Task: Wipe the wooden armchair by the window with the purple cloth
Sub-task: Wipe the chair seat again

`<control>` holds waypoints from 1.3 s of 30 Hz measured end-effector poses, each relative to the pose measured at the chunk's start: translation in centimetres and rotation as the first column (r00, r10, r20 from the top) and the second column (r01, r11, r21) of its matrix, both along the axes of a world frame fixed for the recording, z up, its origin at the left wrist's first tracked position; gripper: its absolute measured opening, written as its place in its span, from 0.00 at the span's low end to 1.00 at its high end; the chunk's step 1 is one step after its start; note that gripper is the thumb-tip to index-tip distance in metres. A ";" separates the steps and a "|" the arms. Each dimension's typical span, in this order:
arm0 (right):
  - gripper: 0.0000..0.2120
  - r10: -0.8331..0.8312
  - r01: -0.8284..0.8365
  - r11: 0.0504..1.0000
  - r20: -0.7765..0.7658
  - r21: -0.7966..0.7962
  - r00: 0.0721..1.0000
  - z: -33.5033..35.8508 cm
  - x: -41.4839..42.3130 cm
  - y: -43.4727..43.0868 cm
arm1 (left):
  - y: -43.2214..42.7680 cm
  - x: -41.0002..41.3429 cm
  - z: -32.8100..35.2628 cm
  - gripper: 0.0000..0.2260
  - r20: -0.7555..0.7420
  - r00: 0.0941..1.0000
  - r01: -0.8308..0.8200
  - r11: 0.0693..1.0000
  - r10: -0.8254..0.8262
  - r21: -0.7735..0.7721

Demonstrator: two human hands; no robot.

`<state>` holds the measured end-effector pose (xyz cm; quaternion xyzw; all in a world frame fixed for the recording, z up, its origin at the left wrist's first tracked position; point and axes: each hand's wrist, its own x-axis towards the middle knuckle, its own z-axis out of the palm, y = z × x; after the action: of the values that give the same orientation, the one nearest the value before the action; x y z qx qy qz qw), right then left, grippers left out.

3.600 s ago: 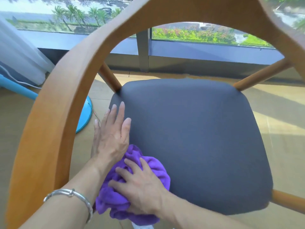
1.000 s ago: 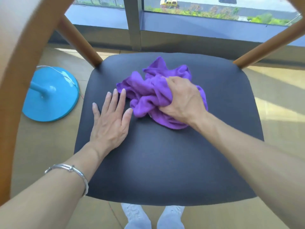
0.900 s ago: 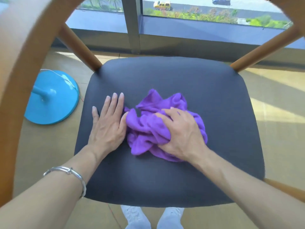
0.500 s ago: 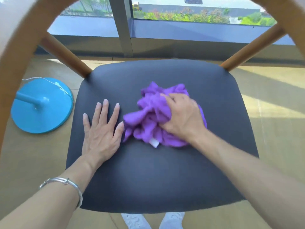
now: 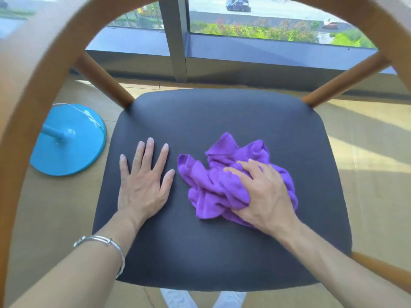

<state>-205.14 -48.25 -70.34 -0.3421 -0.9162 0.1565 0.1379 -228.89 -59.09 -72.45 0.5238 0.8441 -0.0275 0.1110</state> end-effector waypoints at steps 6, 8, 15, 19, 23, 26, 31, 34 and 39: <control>0.28 0.089 -0.090 0.996 0.081 0.008 0.993 0.0 2.0 -3.4 | 0.0 0.0 -0.2 0.29 -0.017 1.000 0.008 1.000 -0.008 0.014; 0.23 0.101 -0.104 0.993 0.049 0.059 0.994 0.1 1.1 -1.5 | 0.0 0.0 -0.3 0.28 -0.022 1.000 0.011 1.000 -0.010 0.026; 0.27 -0.190 0.193 0.981 0.189 0.002 0.963 0.7 -5.9 10.9 | -0.1 -0.4 -0.5 0.28 -0.067 0.998 0.008 1.000 -0.006 0.029; 0.28 -0.334 0.361 0.930 0.249 -0.072 0.909 1.2 -7.4 14.0 | -0.1 -0.2 -0.3 0.28 -0.063 0.998 0.002 0.999 0.000 0.034; 0.27 -0.267 0.265 0.964 0.083 0.027 0.960 0.6 -4.3 7.8 | 0.1 0.0 -0.2 0.28 -0.060 0.998 -0.003 0.999 0.005 0.036; 0.28 -0.145 0.144 0.989 0.003 0.028 0.989 0.6 -0.8 1.6 | 0.1 0.1 -0.1 0.28 -0.048 0.999 -0.001 1.000 0.002 0.031; 0.38 0.015 -0.006 0.999 0.180 -0.051 0.984 0.6 3.3 -5.8 | 0.2 -0.1 0.0 0.28 -0.054 0.999 -0.005 1.000 0.006 0.017; 0.34 0.005 0.004 0.998 0.173 -0.055 0.985 0.5 3.2 -5.4 | 0.1 -0.1 -0.1 0.28 -0.056 0.998 -0.013 1.000 0.014 0.017; 0.31 -0.134 0.135 0.991 0.019 -0.011 0.991 0.8 -0.2 0.9 | 0.0 -0.3 -0.3 0.29 -0.065 0.998 -0.016 1.000 0.017 0.015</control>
<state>-205.35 -47.40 -69.58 -0.4054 -0.8913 0.1494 0.1377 -229.14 -59.10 -72.73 0.5163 0.8518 -0.0375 0.0802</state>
